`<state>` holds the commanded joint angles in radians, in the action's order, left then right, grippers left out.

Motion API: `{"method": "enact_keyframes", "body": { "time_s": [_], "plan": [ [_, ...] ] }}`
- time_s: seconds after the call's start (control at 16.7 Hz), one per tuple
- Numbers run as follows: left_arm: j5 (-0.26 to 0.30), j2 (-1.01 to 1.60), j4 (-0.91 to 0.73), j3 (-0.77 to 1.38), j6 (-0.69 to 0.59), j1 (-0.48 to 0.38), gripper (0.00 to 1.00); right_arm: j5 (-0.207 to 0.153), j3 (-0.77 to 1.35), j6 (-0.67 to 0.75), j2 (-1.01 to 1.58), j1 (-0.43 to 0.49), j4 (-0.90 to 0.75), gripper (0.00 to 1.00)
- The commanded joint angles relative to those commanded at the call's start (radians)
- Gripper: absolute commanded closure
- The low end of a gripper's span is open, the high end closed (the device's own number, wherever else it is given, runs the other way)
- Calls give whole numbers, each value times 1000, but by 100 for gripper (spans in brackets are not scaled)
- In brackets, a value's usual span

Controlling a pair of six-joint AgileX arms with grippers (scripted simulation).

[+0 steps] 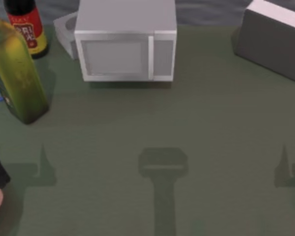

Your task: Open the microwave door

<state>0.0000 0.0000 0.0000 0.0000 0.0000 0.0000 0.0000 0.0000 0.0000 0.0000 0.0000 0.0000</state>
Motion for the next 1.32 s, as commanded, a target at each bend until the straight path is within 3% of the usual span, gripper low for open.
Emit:
{"method": "enact_keyframes", "body": {
  "time_s": [0.24,0.54,1.32],
  "plan": [
    [-8,31,-10,30,-12,-15,0,0,0,0,0,0,0,0],
    [-71,295,-93,283,-101,-119,0,0,0,0,0,0,0,0],
    [-330,1663,-469,1311,-448,-539,0,0,0,0,0,0,0,0]
  ]
}}
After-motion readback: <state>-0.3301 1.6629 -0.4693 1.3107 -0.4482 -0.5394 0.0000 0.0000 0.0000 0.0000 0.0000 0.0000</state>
